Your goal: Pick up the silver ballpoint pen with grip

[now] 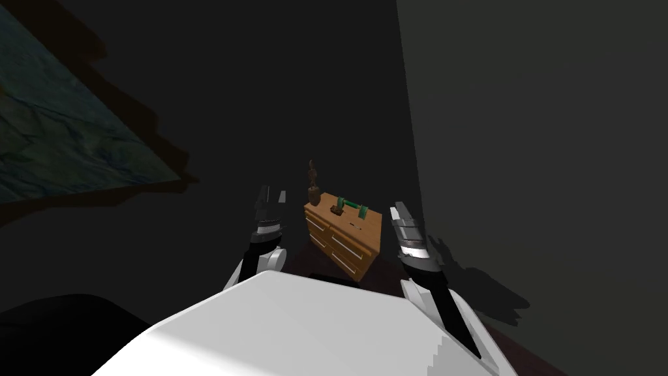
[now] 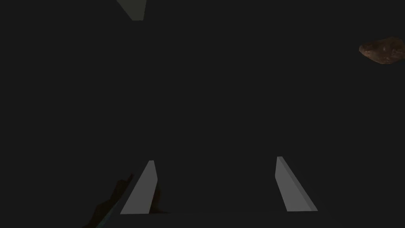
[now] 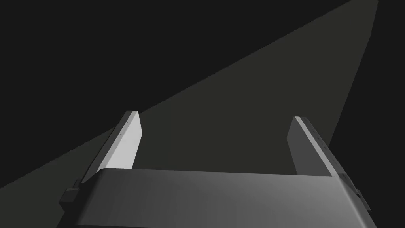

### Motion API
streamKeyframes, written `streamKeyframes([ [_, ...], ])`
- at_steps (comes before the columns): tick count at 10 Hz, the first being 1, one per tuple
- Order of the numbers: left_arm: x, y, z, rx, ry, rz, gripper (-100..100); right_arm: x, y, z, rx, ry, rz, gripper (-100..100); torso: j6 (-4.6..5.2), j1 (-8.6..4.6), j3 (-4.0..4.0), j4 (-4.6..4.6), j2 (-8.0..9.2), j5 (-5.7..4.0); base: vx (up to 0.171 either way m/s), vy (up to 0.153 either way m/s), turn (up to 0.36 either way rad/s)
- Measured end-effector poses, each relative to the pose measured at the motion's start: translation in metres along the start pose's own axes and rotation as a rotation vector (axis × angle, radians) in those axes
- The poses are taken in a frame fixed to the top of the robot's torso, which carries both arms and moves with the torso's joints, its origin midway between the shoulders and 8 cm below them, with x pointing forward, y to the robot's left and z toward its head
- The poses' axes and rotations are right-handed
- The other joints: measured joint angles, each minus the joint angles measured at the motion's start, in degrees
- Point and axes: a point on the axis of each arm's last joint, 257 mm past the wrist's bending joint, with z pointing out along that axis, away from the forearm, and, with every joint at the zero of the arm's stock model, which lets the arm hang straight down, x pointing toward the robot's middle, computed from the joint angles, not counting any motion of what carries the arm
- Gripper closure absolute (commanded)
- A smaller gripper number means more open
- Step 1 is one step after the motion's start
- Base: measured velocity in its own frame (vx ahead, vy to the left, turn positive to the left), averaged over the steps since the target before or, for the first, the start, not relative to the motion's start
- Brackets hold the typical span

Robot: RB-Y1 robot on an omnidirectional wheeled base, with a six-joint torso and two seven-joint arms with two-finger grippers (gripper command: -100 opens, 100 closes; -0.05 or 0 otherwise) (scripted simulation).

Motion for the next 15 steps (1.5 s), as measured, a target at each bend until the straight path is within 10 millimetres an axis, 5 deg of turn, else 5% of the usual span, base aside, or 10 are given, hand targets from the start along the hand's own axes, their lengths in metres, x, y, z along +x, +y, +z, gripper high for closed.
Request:
streamKeyframes([
  [15,0.0,0.0,0.0,0.0,0.0,0.0,0,0.041,-0.137,-0.059,0.219,0.472,-0.378,-100,0.09,-0.11,-0.01,0.0,0.0,-0.01,0.04,0.073,0.226],
])
